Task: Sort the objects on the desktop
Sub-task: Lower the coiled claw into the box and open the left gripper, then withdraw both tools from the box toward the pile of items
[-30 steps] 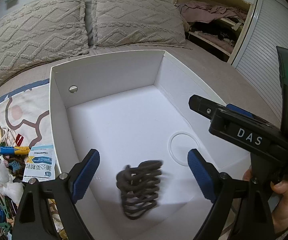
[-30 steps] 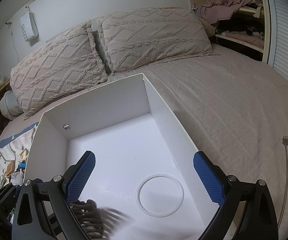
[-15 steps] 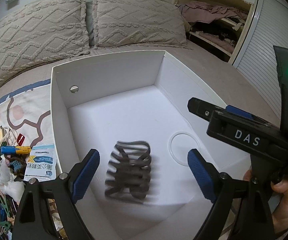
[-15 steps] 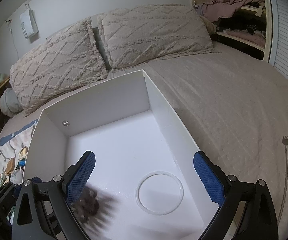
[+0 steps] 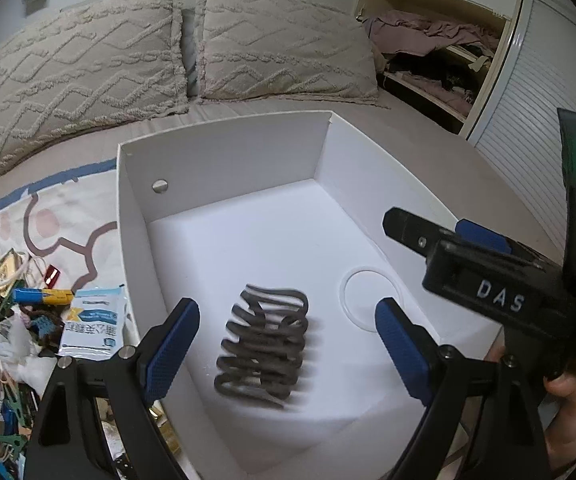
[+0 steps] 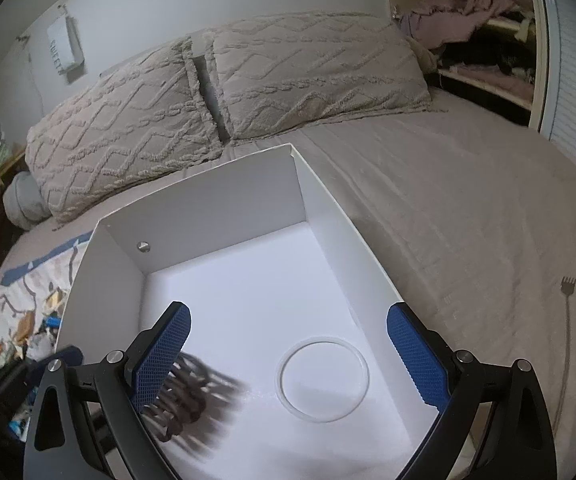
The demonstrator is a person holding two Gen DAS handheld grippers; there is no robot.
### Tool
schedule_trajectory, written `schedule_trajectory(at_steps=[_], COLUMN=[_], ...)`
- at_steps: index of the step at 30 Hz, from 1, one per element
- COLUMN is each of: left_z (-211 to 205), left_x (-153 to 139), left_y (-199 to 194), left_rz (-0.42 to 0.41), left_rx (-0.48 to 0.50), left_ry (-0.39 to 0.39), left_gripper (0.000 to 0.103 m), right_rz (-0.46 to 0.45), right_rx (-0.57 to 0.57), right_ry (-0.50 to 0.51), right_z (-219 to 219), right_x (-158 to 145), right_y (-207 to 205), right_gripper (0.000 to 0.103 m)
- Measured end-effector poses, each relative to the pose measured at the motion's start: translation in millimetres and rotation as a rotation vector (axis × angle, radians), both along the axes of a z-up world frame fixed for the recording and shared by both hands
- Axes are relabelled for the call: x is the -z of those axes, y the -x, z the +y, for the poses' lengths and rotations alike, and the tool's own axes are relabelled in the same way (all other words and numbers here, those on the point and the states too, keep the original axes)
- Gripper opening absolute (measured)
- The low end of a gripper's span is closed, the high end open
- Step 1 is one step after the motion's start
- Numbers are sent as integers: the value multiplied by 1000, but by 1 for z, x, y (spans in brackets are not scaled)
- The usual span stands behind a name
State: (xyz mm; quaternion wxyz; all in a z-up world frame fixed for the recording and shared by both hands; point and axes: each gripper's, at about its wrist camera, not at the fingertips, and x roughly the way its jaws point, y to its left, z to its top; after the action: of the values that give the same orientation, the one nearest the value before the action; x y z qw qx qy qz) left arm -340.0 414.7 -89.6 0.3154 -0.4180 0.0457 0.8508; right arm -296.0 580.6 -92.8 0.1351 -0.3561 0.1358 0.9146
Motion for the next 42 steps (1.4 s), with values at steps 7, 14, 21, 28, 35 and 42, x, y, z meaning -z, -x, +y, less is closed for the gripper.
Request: schedule_trajectory(at_steps=[7, 14, 21, 28, 35, 42], left_z=[-16, -35, -56, -85, -120, -171], left_x=[-10, -24, -35, -42, -53, -68], left_y=[-5, -13, -22, -27, -37, -48], left_rz=[18, 32, 49, 61, 95, 132], left_rx=[-29, -49, -64, -89, -116, -162], left_ry=[-16, -37, -51, -62, -60, -58], left_gripper=[99, 103, 103, 103, 103, 103], right_rz=[45, 62, 59, 80, 101, 117], right_rx=[0, -14, -28, -35, -22, -30], right_ry=[-33, -67, -67, -85, -88, -89], right_z=[-12, -24, -39, -57, -67, -88], right_x=[-18, -36, -45, -53, -61, -71], right_y=[-13, -25, -37, -54, -69, -77], right_gripper=[103, 103, 103, 103, 103, 103])
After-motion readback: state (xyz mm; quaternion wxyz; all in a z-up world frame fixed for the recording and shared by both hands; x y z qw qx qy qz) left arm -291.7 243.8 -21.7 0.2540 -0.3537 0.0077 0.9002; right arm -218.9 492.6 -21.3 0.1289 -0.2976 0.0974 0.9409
